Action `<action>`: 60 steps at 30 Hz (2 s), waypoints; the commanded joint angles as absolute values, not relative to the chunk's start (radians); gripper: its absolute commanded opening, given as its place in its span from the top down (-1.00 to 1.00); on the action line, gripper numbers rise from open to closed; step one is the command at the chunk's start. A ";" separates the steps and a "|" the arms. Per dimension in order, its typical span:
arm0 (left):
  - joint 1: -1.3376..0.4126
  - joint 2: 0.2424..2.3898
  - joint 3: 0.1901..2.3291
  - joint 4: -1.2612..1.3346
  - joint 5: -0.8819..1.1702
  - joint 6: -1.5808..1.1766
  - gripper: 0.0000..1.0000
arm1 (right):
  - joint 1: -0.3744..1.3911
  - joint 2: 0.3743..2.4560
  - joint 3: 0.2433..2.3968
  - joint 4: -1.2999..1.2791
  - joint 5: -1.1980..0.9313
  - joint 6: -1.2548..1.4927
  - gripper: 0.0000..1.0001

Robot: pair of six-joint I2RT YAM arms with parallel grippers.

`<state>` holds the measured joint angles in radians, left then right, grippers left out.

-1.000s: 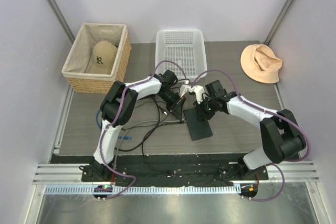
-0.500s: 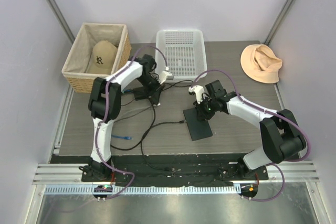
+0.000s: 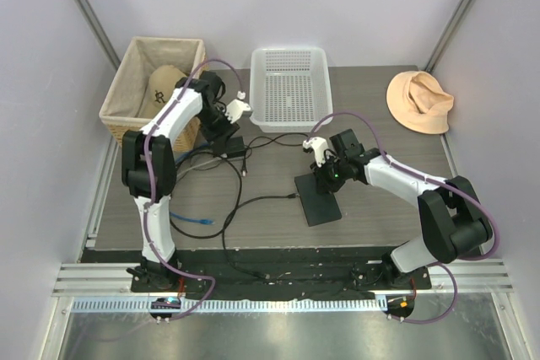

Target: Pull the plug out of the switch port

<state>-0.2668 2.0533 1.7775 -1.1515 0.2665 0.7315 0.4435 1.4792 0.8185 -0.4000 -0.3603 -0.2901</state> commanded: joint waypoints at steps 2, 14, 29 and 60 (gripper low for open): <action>-0.279 1.991 1.917 -1.174 0.547 0.539 -0.02 | 0.448 1.467 0.782 -0.397 -0.311 -0.316 0.68; -0.399 1.977 1.680 -0.876 0.934 0.180 -0.12 | 0.443 1.414 0.744 -0.380 -0.293 -0.344 0.63; -0.611 2.052 1.421 -0.463 0.796 -0.079 -0.18 | 0.410 1.347 0.724 -0.431 -0.310 -0.371 0.64; -0.627 2.224 1.447 -0.552 0.891 -0.017 0.14 | 0.408 1.394 0.741 -0.402 -0.316 -0.364 0.63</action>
